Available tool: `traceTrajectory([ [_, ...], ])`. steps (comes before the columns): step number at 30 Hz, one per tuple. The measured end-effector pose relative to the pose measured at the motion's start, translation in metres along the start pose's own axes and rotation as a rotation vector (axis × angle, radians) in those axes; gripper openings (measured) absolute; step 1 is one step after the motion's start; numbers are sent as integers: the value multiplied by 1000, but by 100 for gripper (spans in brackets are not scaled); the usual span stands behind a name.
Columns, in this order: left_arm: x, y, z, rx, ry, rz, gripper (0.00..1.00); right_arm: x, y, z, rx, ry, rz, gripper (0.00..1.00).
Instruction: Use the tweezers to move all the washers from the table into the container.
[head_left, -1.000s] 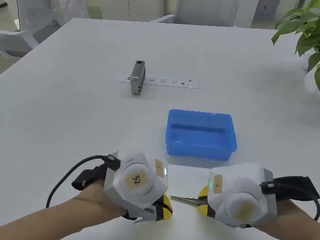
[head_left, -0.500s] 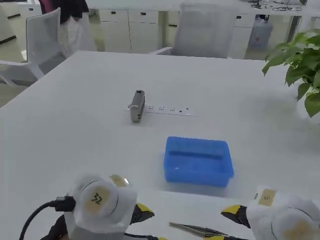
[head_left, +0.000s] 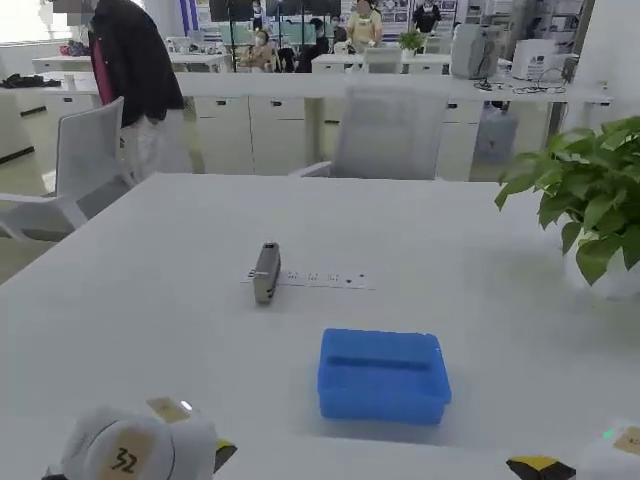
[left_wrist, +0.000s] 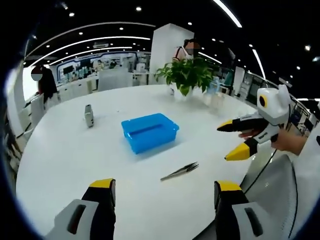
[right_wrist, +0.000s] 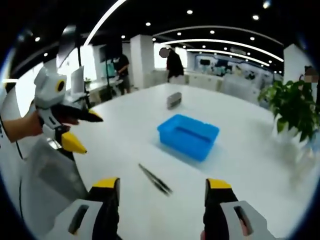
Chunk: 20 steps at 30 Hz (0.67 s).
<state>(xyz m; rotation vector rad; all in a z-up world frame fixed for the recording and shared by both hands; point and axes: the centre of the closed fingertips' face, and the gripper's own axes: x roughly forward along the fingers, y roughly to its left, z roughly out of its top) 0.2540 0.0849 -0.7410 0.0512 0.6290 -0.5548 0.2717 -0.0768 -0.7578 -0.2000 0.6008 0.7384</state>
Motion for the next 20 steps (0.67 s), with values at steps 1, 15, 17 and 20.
traceTrajectory([
  [1, -3, 2, 0, -5, -5, 10, 86, -1, -1, 0, 0, -3, -10, 71],
  [15, -18, 21, -6, -78, -42, 110, 99, -5, -7, -7, 31, 3, -56, 89],
  [17, -19, 23, -7, -76, -36, 117, 99, -5, -6, -7, 36, 1, -54, 89],
  [20, -19, 25, -7, -69, -31, 120, 99, -5, -6, -7, 43, 2, -55, 90],
])
